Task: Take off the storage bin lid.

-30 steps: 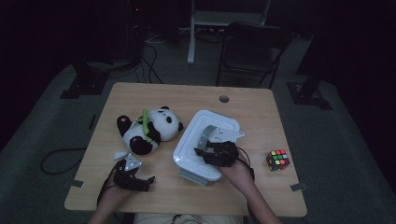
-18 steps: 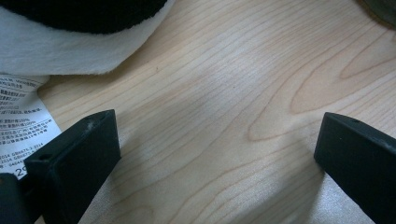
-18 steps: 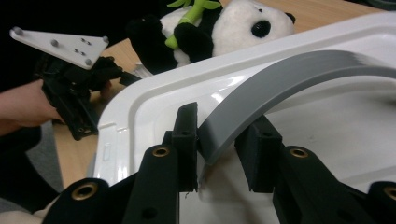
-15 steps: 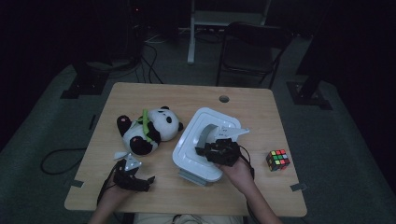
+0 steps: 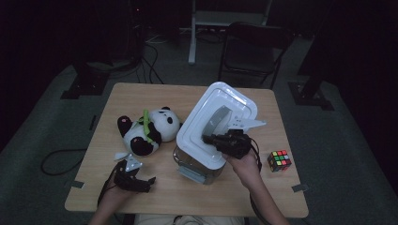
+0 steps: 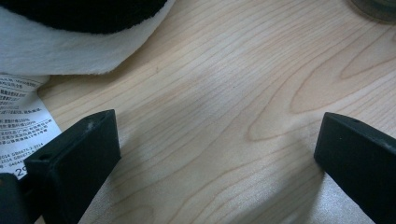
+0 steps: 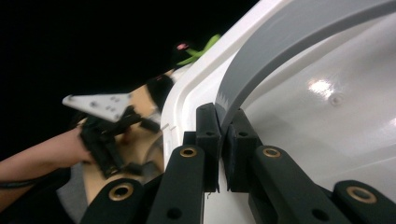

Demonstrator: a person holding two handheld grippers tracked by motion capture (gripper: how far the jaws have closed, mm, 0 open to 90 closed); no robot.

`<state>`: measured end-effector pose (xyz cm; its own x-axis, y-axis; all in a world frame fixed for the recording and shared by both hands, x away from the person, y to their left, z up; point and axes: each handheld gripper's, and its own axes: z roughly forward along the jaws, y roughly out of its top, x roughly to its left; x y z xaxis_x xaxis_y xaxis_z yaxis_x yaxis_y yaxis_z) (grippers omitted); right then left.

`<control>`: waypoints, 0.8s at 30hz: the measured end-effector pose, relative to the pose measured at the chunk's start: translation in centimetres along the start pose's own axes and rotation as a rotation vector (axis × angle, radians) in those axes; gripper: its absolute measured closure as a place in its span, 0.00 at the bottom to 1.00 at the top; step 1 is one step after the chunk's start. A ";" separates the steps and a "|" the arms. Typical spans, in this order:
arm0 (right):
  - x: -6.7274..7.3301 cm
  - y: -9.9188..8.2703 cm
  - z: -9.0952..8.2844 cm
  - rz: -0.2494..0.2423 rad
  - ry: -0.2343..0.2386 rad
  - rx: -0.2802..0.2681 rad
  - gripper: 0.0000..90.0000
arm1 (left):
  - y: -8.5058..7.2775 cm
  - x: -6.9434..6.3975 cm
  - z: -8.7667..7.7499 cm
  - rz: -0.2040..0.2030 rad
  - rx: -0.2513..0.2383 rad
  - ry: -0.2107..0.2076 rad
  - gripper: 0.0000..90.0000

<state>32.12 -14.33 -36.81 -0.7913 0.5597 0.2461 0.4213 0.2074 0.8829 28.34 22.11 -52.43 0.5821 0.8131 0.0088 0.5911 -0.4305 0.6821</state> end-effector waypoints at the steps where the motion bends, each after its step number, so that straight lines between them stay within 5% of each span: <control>1: -0.2 0.2 -0.2 0.006 -0.006 -0.002 0.96 | 0.0 0.0 0.0 0.000 0.000 0.000 0.01; 24: -8.9 4.4 -1.4 0.131 -0.122 -0.138 0.96 | 0.0 0.0 0.0 0.001 -0.001 0.001 0.01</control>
<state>40.42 -19.56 -34.57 -0.6713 0.6689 0.3194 0.4456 0.0199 0.8950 28.34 22.11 -52.44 0.5820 0.8132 0.0101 0.5901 -0.4308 0.6828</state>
